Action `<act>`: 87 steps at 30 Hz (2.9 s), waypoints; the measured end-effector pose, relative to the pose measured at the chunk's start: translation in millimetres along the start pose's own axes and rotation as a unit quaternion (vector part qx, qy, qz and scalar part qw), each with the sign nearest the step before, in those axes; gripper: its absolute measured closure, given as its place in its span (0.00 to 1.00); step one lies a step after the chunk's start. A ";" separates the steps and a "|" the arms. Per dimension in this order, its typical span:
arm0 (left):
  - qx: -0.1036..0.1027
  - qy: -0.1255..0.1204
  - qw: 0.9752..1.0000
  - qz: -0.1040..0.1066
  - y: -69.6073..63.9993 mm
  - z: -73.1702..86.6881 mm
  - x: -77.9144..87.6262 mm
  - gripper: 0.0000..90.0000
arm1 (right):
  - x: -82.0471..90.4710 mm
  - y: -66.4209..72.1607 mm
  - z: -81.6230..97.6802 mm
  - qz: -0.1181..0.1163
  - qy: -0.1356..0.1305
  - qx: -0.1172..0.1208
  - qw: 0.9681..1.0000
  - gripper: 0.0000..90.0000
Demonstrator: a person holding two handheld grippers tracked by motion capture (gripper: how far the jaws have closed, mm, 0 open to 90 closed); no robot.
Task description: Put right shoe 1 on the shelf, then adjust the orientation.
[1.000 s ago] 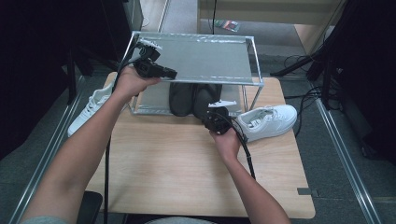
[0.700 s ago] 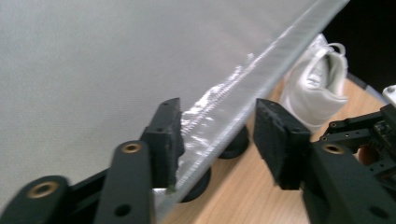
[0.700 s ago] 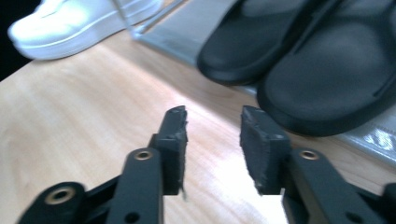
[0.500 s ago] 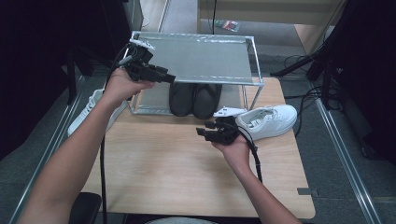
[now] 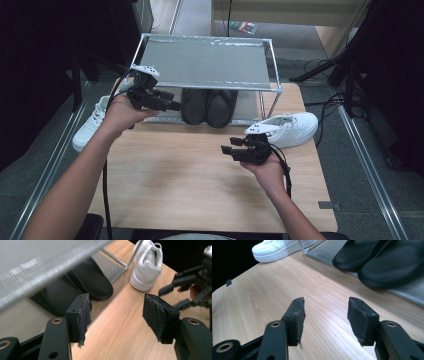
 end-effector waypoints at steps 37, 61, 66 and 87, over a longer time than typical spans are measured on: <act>0.078 -0.019 0.995 -0.064 20.0 120.6 23.1 0.42 | 12.7 -1.8 9.2 -0.003 0.010 0.020 1.000 0.52; 0.140 -0.027 0.979 -0.143 82.7 160.5 65.5 0.46 | 14.7 -8.5 17.2 0.009 0.021 0.008 1.000 0.52; 0.146 -0.017 0.977 -0.155 96.3 165.8 69.0 0.47 | 15.0 -8.2 21.1 0.010 0.026 0.009 1.000 0.51; 0.160 -0.014 0.969 -0.188 141.0 162.0 83.6 0.48 | 26.5 -14.9 33.3 0.035 0.025 -0.001 0.999 0.51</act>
Point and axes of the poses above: each handheld gripper's, and its own axes: x roughly backward along the jaws, z roughly out of its underside, y roughly to its left, the point moved 9 cm from there along -x, roughly forward along the jaws, and after that the axes turned 13 degrees about -x, right-handed, at the moved point
